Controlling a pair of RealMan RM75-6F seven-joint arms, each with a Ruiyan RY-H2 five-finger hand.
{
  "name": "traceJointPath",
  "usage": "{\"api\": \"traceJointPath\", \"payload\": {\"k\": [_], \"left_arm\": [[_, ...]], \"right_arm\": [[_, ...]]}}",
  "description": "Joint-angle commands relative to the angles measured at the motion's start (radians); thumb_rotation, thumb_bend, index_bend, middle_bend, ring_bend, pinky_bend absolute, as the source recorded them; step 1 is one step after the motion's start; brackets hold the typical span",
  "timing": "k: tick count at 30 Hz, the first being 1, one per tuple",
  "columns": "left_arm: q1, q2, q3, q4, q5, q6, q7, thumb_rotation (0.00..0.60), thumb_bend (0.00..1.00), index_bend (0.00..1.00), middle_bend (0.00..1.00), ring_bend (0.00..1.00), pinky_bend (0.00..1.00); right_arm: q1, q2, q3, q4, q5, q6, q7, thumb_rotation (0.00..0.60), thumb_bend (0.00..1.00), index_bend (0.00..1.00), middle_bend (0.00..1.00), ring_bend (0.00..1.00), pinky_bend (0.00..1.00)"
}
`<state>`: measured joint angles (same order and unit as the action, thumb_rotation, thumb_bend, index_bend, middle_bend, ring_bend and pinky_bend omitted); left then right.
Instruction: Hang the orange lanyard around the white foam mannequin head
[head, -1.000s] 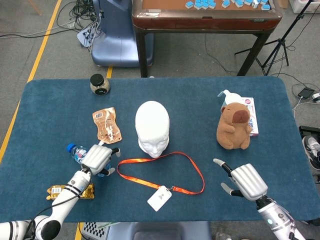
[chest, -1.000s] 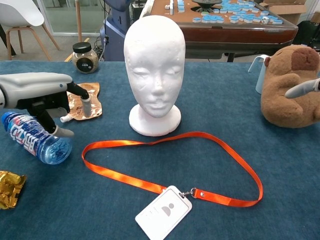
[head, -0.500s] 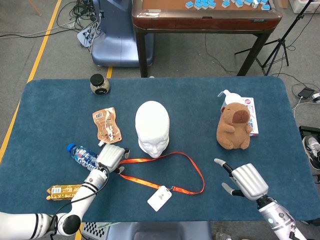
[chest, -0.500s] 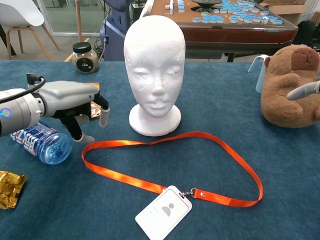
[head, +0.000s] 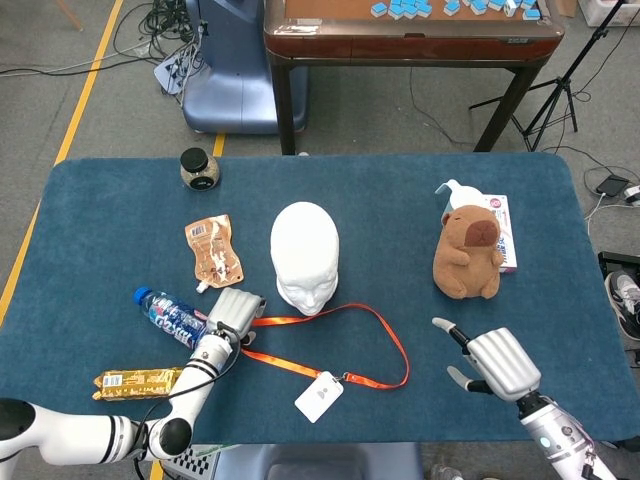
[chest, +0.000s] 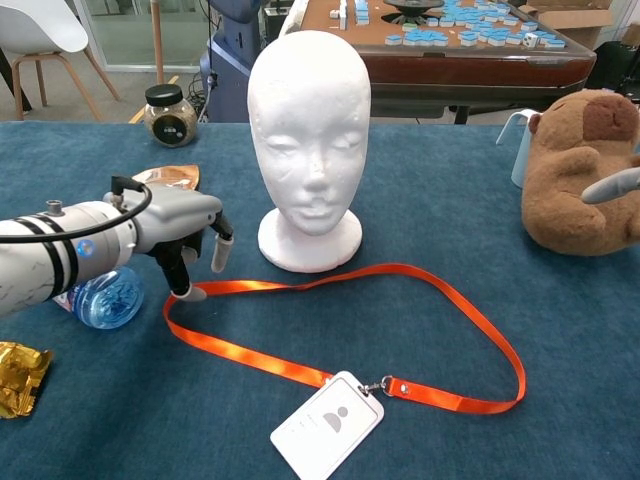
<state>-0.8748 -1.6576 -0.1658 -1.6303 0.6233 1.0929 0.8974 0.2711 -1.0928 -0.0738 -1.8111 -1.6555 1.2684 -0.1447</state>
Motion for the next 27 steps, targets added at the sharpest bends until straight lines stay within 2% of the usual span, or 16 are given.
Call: {"api": "traceJointPath", "payload": {"k": [1, 10, 17, 27], "left_arm": [[-0.014, -0.017, -0.003, 0.028, -0.022, 0.004, 0.009, 0.6, 0.21, 0.47, 0.96, 0.96, 0.93], [-0.035, -0.027, -0.009, 0.071, -0.103, -0.028, 0.006, 0.6, 0.21, 0.47, 0.96, 0.96, 0.93], [-0.052, -0.042, -0.005, 0.101, -0.115, -0.054, -0.014, 0.6, 0.22, 0.5, 0.96, 0.96, 0.93], [-0.074, -0.046, 0.002, 0.105, -0.137, -0.054, -0.012, 0.6, 0.32, 0.52, 0.96, 0.96, 0.93]], "right_arm": [[0.0, 0.001, 0.001, 0.0, 0.0, -0.002, 0.002, 0.6, 0.33, 0.16, 0.9, 0.96, 0.92], [-0.002, 0.001, 0.007, 0.006, 0.008, -0.007, 0.009, 0.6, 0.33, 0.16, 0.9, 0.96, 0.92], [-0.004, 0.002, 0.009, 0.011, 0.012, -0.008, 0.015, 0.6, 0.33, 0.16, 0.9, 0.96, 0.92], [-0.011, 0.0, 0.01, 0.02, 0.013, -0.005, 0.025, 0.6, 0.33, 0.16, 0.9, 0.96, 0.92]]}}
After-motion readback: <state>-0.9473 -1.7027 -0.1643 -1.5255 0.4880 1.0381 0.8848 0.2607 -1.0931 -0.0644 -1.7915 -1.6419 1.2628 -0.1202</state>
